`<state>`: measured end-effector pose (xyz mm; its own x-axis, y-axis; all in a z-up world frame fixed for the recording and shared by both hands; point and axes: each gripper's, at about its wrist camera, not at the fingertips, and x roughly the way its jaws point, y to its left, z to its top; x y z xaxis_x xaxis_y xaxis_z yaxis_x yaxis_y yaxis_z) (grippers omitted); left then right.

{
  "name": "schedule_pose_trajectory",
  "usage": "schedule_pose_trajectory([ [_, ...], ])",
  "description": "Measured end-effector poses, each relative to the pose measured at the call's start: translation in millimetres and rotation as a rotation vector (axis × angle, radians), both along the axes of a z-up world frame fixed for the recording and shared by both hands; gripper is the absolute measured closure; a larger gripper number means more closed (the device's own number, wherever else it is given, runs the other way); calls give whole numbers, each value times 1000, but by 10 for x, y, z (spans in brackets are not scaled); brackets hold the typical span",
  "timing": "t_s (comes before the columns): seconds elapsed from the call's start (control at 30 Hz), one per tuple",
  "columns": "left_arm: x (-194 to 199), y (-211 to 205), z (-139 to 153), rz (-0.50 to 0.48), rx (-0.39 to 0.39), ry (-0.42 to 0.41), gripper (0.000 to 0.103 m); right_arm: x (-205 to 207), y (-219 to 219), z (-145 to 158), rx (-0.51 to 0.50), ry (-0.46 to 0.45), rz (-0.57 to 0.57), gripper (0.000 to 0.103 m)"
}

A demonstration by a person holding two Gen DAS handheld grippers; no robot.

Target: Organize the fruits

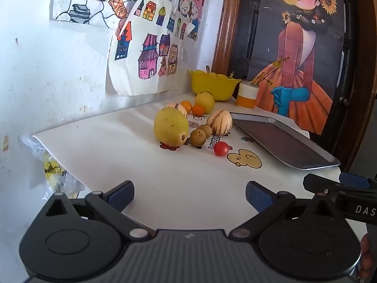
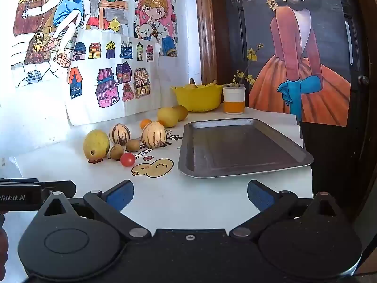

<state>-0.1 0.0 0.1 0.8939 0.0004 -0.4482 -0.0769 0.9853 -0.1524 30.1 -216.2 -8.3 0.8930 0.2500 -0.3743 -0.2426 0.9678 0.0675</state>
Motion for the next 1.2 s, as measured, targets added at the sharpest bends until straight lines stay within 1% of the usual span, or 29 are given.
schedule_pose_trajectory([
  [1.2,-48,-9,-18,-6,6,8,0,-4,7,-15,-4,8,1,0],
])
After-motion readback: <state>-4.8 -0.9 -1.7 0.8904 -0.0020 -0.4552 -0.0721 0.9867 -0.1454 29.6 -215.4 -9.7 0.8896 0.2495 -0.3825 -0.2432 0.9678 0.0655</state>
